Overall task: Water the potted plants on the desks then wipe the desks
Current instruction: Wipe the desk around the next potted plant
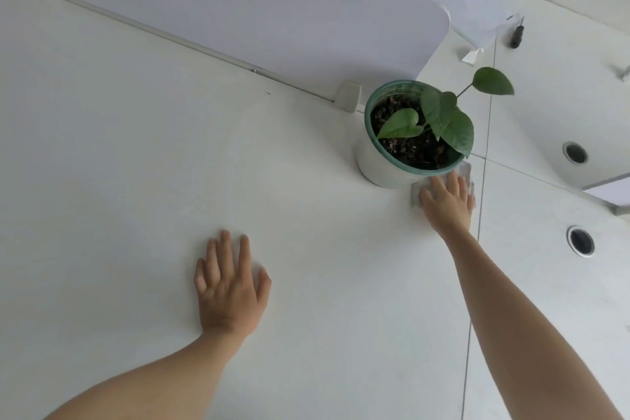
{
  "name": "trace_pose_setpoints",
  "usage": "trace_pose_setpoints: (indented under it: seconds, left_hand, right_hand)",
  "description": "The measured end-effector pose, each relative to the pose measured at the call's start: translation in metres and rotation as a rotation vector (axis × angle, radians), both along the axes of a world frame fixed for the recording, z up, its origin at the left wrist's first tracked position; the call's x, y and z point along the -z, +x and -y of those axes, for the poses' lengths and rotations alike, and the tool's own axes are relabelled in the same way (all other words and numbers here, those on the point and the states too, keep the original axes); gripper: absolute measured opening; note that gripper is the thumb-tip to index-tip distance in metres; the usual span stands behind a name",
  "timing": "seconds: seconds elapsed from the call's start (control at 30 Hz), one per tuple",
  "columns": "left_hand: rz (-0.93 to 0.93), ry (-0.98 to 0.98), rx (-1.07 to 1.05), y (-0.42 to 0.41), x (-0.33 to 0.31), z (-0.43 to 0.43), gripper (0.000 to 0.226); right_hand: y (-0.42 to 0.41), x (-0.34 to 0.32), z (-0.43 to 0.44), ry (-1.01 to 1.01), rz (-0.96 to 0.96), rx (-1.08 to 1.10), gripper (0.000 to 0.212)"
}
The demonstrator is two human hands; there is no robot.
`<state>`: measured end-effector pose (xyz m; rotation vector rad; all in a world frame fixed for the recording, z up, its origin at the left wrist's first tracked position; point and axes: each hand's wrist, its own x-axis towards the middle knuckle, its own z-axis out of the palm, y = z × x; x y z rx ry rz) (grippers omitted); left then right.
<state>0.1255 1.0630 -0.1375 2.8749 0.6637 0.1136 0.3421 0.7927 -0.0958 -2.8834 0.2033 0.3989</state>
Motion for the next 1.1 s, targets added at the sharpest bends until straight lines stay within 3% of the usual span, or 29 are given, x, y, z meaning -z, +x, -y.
trace_pose_setpoints:
  seconds: [0.17,0.27,0.57,0.9,1.1]
  left_hand:
    - [0.055,0.053,-0.006,0.000,0.004,0.002,0.056]
    - [0.075,0.073,-0.008,0.001,0.006,0.003,0.055]
    - [0.082,0.106,0.003,0.000,0.009,0.002,0.055]
    - [0.072,0.066,-0.003,-0.001,0.009,0.001,0.056]
    - [0.076,0.037,0.004,-0.001,0.010,0.002,0.056]
  right_hand:
    - [-0.060,0.003,-0.028,0.004,0.044,-0.014,0.049]
    - [-0.097,0.009,-0.064,0.029,0.093,-0.199,0.052]
    - [-0.053,0.003,-0.144,0.051,0.037,-0.570,0.060]
    - [0.029,0.006,-0.209,0.047,-0.063,-0.564,0.056]
    - [0.035,0.007,-0.195,0.008,-0.032,-0.341,0.055]
